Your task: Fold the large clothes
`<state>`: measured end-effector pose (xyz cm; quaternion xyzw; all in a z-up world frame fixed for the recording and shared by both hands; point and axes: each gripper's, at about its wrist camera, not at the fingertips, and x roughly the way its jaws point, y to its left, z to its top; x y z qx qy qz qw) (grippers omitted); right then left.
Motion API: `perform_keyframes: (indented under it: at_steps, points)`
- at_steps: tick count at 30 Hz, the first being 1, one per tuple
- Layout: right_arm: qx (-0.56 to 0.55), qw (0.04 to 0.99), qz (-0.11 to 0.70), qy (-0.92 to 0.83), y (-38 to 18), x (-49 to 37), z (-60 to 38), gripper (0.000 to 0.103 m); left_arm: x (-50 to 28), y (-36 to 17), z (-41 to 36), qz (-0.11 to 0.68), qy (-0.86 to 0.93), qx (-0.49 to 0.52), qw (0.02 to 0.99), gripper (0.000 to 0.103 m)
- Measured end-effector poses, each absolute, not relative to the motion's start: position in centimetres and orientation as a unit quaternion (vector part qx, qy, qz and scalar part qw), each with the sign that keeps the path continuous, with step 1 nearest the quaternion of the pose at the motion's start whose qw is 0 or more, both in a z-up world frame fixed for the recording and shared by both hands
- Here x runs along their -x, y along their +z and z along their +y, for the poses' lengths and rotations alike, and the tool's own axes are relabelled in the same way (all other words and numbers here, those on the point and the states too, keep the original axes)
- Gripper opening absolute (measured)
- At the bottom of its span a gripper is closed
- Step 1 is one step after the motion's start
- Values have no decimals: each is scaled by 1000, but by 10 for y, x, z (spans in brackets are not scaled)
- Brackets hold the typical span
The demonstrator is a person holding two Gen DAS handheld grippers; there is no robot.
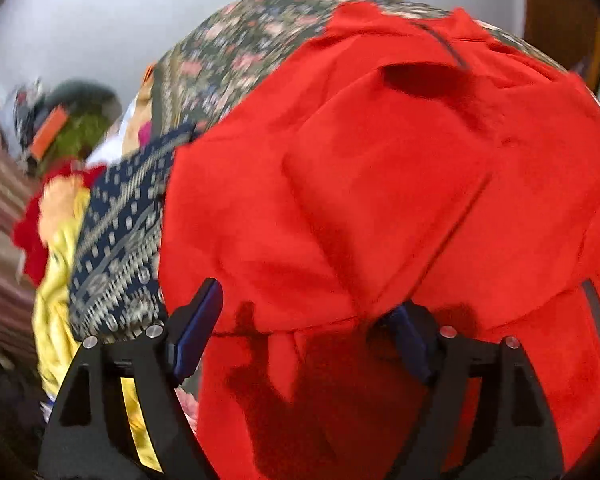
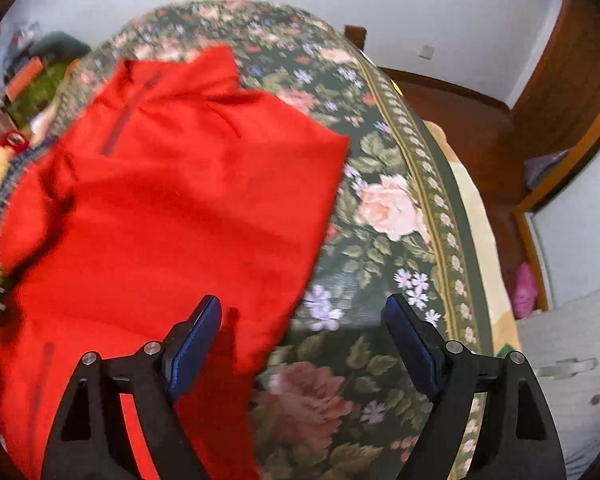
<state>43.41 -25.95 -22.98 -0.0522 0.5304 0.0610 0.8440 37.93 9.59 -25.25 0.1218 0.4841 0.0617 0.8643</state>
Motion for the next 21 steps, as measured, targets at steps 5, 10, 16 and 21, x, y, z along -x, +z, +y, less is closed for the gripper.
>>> perform_keyframes:
  at_steps: [5, 10, 16, 21]
  points:
    - [13, 851, 516, 95, -206, -422, -250, 82, -388, -238, 64, 452, 29, -143, 880, 91]
    - [2, 855, 505, 119, -191, -410, -243, 82, -416, -245, 38, 457, 13, -143, 878, 91]
    - [11, 844, 522, 124, -206, -407, -238, 82, -442, -256, 22, 456, 11, -126, 881, 91]
    - [28, 818, 564, 113, -239, -414, -236, 82, -450, -250, 27, 450, -3, -96, 888, 54]
